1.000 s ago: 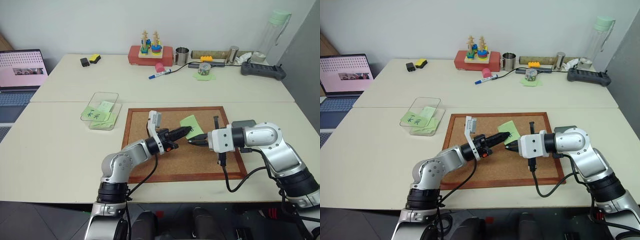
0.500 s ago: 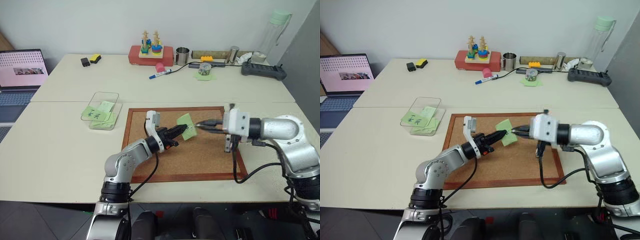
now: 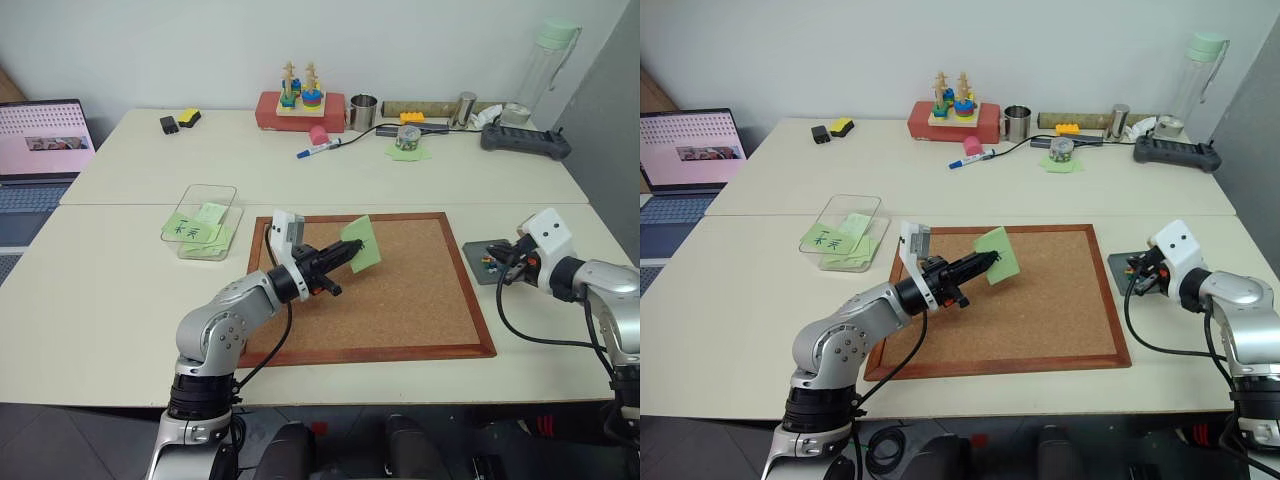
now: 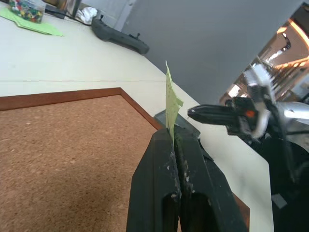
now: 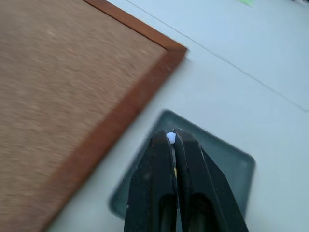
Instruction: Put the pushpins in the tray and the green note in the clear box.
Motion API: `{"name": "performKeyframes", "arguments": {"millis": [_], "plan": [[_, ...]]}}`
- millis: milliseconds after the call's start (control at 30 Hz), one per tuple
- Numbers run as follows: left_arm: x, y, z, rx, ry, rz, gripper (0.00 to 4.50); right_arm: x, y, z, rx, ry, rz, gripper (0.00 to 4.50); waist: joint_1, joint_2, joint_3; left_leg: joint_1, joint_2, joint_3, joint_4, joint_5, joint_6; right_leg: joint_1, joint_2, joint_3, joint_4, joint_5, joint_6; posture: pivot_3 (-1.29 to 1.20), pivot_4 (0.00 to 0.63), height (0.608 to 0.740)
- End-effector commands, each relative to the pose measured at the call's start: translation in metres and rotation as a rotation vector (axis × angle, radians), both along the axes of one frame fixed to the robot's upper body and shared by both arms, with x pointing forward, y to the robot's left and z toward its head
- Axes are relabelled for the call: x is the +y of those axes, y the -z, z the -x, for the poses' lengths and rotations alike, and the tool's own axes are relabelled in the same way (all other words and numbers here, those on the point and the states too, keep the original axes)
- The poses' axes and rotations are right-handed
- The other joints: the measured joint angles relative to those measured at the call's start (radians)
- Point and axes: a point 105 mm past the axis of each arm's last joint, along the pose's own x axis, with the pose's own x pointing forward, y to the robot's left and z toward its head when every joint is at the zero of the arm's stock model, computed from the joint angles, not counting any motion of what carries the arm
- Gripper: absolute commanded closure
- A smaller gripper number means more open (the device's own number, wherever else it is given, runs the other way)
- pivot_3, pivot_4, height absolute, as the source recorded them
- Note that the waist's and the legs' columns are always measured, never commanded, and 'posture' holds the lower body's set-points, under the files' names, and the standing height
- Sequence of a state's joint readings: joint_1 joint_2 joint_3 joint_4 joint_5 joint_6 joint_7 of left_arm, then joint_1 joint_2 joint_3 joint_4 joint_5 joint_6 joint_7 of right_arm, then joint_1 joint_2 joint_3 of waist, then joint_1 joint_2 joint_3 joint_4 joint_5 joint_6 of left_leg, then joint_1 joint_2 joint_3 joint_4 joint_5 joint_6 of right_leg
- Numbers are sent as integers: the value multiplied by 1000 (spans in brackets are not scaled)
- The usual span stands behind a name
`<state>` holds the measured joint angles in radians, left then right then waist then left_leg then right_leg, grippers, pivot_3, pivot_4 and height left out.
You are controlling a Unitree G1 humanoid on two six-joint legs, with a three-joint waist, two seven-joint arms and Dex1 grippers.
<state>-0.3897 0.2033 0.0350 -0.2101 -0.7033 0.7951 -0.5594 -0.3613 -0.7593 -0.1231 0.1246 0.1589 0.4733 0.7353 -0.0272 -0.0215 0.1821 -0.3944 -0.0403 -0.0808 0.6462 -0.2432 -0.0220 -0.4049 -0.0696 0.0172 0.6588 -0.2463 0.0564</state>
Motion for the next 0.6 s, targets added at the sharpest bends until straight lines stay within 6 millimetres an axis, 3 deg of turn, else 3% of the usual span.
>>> {"name": "performKeyframes", "arguments": {"millis": [33,267,367,500,600], "plan": [[-4,-12,5,-67,21,4,4492,-6,-7,-8,-22,41,-5,4268,0,0,0,0,0,0,0,0,0,0,0,0,0,0,0,0,150,740],[-5,-12,6,-72,19,5,4500,-10,-3,-12,-6,66,-48,2888,0,0,0,0,0,0,0,0,0,0,0,-1,0,0,0,0,150,740],[-5,-13,6,-78,18,4,4500,-5,-10,-11,-32,38,-46,2202,0,0,0,0,0,0,0,0,0,0,0,0,0,0,0,0,150,740],[1,-20,5,-110,-11,-6,4500,3,-31,-7,-89,-46,15,2202,0,0,0,0,0,0,0,0,0,0,0,0,0,0,0,0,150,740],[16,-29,1,-148,-79,-20,4500,21,-51,2,-138,-192,66,2202,-1,0,0,0,0,0,0,0,0,0,0,-1,0,0,0,0,150,740]]}}
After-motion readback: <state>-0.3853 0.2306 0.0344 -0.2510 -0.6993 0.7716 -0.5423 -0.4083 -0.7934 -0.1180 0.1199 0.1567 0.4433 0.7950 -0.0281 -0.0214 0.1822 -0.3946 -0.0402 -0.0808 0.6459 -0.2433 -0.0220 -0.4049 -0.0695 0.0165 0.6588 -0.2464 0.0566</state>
